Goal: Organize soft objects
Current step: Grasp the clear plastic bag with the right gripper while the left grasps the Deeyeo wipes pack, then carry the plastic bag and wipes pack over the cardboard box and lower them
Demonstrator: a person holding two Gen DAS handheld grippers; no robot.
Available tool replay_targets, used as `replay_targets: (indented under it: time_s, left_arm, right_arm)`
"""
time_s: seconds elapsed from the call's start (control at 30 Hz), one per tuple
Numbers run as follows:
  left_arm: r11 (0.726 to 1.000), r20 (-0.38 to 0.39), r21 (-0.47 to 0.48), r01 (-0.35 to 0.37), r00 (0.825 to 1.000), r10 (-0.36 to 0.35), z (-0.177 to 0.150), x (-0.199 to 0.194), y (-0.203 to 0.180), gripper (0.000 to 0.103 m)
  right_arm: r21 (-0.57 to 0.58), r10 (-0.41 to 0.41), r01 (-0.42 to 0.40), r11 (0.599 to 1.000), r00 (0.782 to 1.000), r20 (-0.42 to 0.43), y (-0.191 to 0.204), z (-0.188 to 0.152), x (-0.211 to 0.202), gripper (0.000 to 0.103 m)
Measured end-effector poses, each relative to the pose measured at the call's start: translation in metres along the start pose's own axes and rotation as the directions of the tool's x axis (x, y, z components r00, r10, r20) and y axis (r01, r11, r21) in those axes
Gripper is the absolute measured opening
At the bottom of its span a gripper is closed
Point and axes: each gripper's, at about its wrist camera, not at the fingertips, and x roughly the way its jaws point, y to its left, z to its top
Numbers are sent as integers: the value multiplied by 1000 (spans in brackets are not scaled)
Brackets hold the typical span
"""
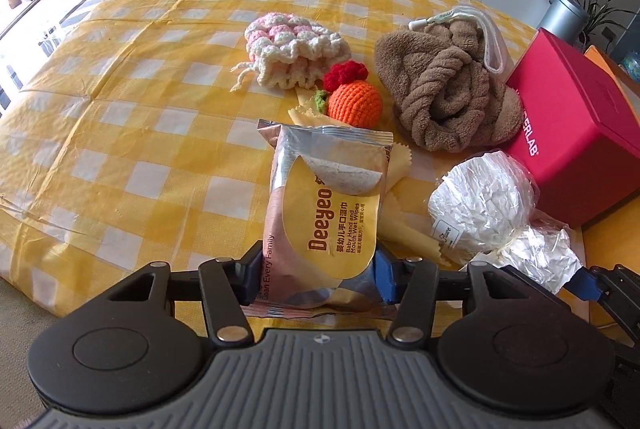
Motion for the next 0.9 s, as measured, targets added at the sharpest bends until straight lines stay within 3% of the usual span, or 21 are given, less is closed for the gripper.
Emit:
replay_targets:
  time_s: [0.5, 0.9]
  left_arm:
    - [997, 145, 0, 76, 987, -75, -19, -84, -15, 59]
    - [986, 227, 112, 122, 963, -145, -28, -138, -66, 59]
  right_arm:
    - [-10, 25, -24, 1000, 993, 117, 7, 8, -64, 39]
    - [87, -38, 17, 996, 970, 240, -18, -7, -143, 39]
